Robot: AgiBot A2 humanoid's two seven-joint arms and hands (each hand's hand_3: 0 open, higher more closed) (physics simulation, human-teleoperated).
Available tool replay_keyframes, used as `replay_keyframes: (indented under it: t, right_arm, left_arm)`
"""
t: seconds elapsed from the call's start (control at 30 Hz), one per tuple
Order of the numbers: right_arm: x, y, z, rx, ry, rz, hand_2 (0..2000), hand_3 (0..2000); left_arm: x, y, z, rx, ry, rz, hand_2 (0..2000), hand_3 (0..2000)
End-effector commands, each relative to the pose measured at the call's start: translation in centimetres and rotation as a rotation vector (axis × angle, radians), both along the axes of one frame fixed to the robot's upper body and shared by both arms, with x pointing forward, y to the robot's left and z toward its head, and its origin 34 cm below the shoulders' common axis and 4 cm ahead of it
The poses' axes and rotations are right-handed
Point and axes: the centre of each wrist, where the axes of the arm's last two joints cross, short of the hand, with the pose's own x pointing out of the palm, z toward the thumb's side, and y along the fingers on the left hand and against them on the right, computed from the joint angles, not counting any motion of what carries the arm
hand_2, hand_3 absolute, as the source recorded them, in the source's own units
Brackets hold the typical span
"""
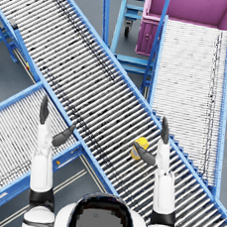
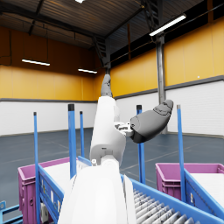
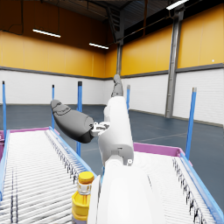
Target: Pick up the oil and place it on the left assembly line, put the cola on the right, and keep Sprite still
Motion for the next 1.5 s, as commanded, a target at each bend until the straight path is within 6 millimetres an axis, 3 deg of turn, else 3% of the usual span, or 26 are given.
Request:
replay_keyframes:
  t: [0.03,0.3,0.57,0.77,1.03,1.07,1.1,1.13,1.23,1.3,1.4,1.5]
  right_arm:
    - [0.1,0.5,-2.1,-0.017,0.088,0.022,0,0]
    - [1.5,1.8,-9.1,-0.05,0.365,0.065,0,0]
    - [3.6,2.4,-14.1,-0.055,0.56,0.053,0,0]
    - [6.2,3.6,-15.2,-0.046,0.621,0.057,0,0]
    - [8.2,5.4,-17.1,-0.064,0.72,0.078,0,0]
    - [8.3,5.3,-17.2,-0.059,0.725,0.073,1361,327]
    - [8.4,5.3,-17.3,-0.067,0.729,0.108,2000,653]
    - [8.5,5.3,-17.7,-0.072,0.744,0.117,2000,980]
    - [8.1,5.5,-15.8,-0.087,0.662,0.159,2000,1960]
    - [8.1,5.6,-13.2,-0.046,0.572,0.109,2000,2000]
    - [8.3,6.1,-5.4,0.036,0.297,0.113,2000,2000]
    - [7.8,7.6,0.1,0.039,0.093,0.246,2000,2000]
  left_arm:
    - [0.1,-0.2,0.2,0.002,-0.005,-0.006,0,0]
    - [0.2,-0.9,-0.3,0.004,0.012,-0.032,0,0]
    - [0.7,-1.2,-1.1,-0.001,0.049,-0.043,0,0]
    - [1.2,-1.1,-1.7,-0.011,0.078,-0.038,0,0]
    - [1.5,-0.9,-1.9,-0.021,0.088,-0.03,0,0]
    - [1.4,-1.0,-1.9,-0.021,0.087,-0.033,0,0]
    - [1.4,-1.0,-2.0,-0.022,0.091,-0.033,0,0]
    - [1.4,-0.9,-2.1,-0.024,0.094,-0.029,0,0]
    - [1.2,-1.0,-2.2,-0.025,0.095,-0.032,0,0]
    - [1.1,-1.3,-2.4,-0.023,0.101,-0.043,0,0]
    - [0.8,-2.4,-3.3,-0.008,0.134,-0.084,0,0]
    - [0.3,-4.2,-4.6,0.02,0.178,-0.154,0,0]
